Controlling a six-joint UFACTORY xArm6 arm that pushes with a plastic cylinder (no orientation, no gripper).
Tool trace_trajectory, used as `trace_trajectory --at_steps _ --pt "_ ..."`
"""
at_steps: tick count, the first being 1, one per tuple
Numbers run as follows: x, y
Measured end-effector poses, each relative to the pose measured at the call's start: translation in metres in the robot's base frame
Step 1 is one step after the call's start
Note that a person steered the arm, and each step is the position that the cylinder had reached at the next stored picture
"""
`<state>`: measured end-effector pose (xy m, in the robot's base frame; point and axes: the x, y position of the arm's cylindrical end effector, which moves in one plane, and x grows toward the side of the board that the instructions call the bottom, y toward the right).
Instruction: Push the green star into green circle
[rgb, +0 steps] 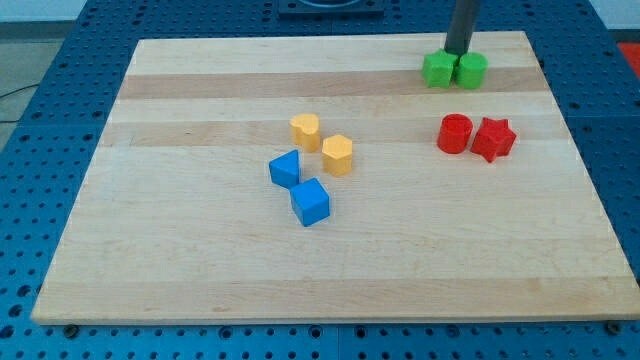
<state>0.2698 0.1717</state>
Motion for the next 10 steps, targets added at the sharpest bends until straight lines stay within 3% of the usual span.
trace_trajectory --at_steps 1,2,3,4,5,6,7,9,10 --pt "0.026 0.008" --pt "-0.016 0.014" --pt "0.002 0.05" --pt "0.058 0.043" --pt "0.054 0.04" --pt "-0.018 0.033" --pt "-0.03 -0.048" --pt "0.072 -0.053" --pt "0.006 -0.069"
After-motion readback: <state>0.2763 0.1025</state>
